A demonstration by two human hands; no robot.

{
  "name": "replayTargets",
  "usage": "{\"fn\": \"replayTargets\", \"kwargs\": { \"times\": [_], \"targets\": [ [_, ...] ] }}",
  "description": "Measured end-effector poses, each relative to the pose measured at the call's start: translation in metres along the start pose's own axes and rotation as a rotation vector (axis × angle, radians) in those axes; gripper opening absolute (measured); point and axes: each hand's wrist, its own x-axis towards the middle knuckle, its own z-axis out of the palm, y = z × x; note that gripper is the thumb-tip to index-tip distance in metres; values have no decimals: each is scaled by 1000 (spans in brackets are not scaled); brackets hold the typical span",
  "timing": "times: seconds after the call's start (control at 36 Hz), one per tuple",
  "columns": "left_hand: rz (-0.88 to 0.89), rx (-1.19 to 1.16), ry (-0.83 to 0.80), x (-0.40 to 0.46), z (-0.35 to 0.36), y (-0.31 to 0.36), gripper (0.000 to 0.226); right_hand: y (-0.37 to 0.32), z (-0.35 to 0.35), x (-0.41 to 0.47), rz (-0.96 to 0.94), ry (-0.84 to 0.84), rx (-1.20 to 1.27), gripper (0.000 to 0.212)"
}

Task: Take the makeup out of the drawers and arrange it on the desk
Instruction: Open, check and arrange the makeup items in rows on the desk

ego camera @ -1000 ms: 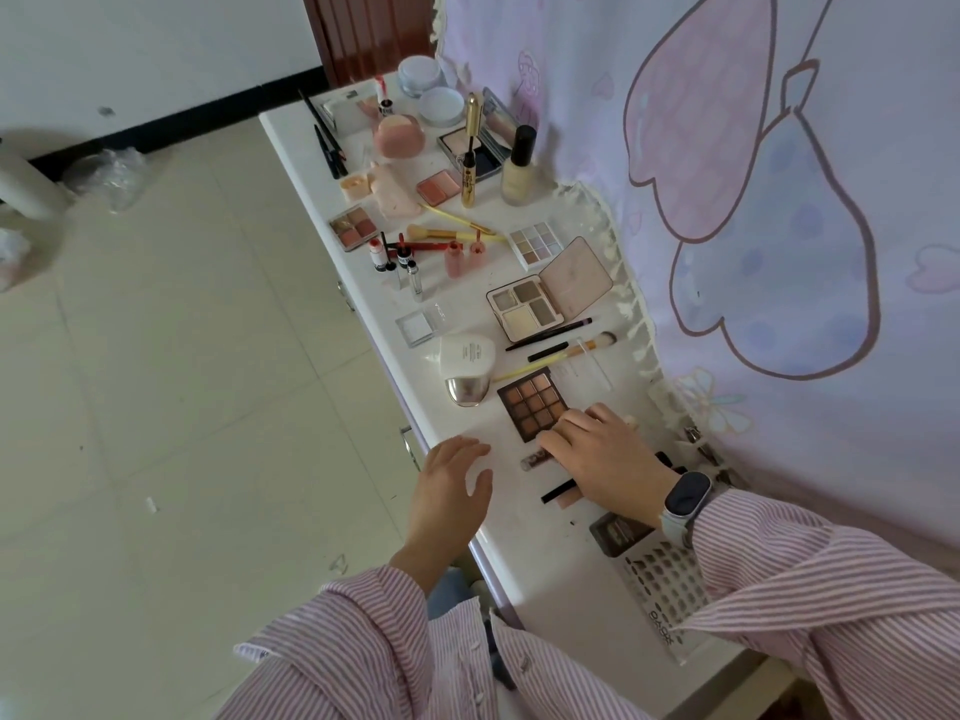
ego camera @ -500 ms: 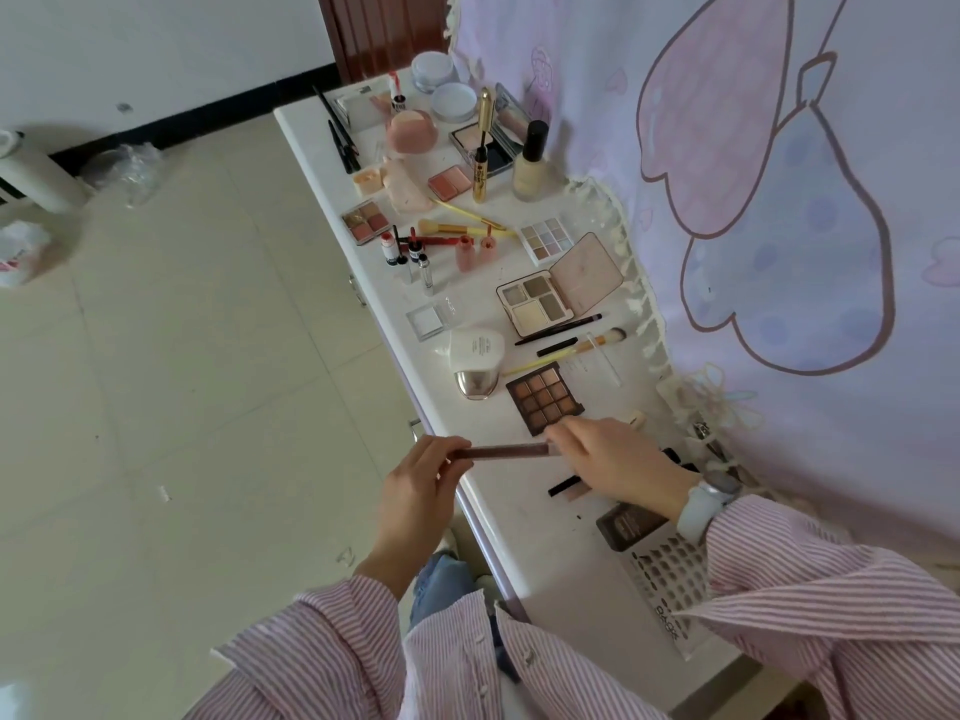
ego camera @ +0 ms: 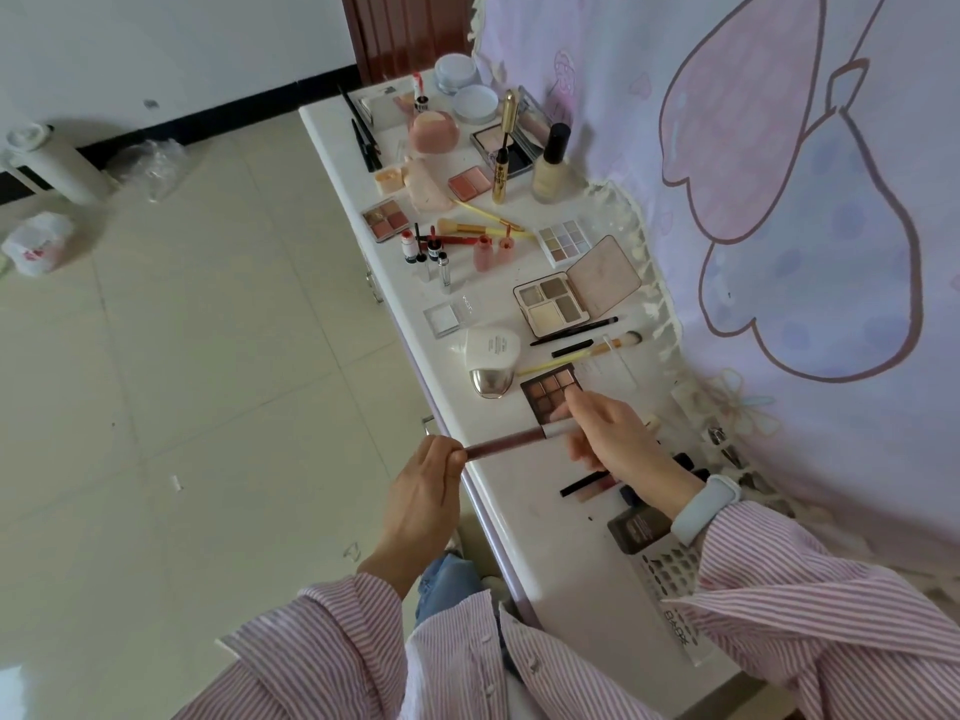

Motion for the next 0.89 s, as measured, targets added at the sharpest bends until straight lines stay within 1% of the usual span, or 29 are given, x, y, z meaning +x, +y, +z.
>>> {"fn": "replayTargets", "kwargs": {
  "times": [0.03,0.08,0.11,0.17,0.22,0.31,0.36,0.42,0.53,0.61,0.67,0.69,0.78,0.83,0.89],
  "targets": [
    [2,10,-4,0,-1,0,39,1,1,0,-9,39,-28,27],
    [-2,12,4,0,-2,0,37,3,1,-1,-47,55,-67,18],
    [-2,10,12,1,-2,0,34,3,1,-1,-53,34,-47,16],
    [-4,9,11,0,-2,0,27,2,0,-2,-19,-18,21,22],
    [-14,14,-9,0,-3,1,26,-1,-1,-2,19,-43,3,13],
    [-11,14,-33,0,-4,2,23,1,0,1,30,5,-103,24],
    [-1,6,-68,1,-4,4,19,2,1,2,12,50,-91,22],
    [22,2,-101,1,-3,7,18,2,2,2,-5,59,-72,19],
    [34,31,-99,7,-1,11,20,2,-1,-2,-42,-6,-90,19],
    [60,53,-81,9,-1,8,19,-2,-8,-4,-40,-69,-75,23],
    [96,55,-62,9,-1,7,16,-5,-11,-5,-21,-83,-104,16],
    [108,56,-62,9,0,6,17,-5,-11,-5,-5,-77,-134,19],
    [112,51,-59,8,1,6,16,1,-6,-2,72,-45,-230,40],
    [104,47,-51,7,1,6,13,8,-4,1,91,-32,-294,41],
    [87,45,-42,7,1,7,13,12,-2,1,43,-43,-330,33]
  ]
}}
